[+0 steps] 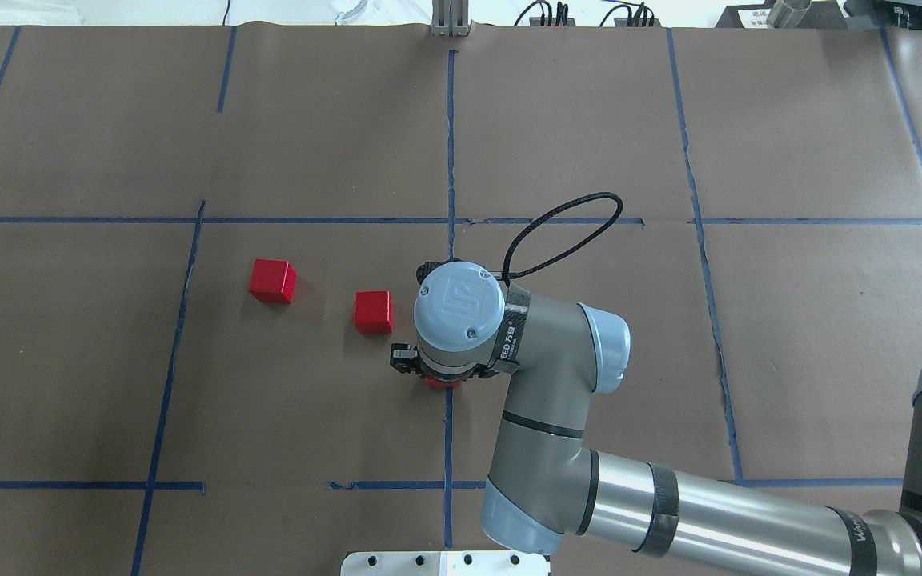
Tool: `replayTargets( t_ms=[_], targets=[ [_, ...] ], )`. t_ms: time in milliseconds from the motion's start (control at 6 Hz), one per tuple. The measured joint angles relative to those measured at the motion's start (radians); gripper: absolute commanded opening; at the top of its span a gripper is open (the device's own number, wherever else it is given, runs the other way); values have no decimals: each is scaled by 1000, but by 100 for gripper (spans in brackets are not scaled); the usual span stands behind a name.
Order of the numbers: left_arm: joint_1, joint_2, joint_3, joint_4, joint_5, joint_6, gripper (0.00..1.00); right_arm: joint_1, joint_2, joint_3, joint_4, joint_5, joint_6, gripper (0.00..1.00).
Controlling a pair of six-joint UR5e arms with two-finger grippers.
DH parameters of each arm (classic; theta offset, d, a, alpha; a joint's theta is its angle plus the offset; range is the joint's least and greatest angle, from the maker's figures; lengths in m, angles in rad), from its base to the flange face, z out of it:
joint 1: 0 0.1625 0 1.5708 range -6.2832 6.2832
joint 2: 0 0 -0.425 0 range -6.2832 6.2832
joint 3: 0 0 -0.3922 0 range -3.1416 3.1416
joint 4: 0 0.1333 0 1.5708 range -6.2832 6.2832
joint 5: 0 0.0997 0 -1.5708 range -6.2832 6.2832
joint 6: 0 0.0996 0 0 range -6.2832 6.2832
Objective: Form red blocks into L shape at center
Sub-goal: 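Carry the red cube with the right gripper toward the table center, then set the cube at center, open the right gripper while the left arm reaches in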
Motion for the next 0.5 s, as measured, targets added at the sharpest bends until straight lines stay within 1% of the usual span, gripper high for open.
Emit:
replayTargets(
  t_ms=[167,333,500],
  targets=[
    [0,0,0,0,0,0,100,0,-2,2,-2,1,0,74],
    [0,0,0,0,0,0,100,1,-2,3,-8,1,0,100],
    [0,0,0,0,0,0,100,1,-3,4,-15,-1,0,100]
  ],
)
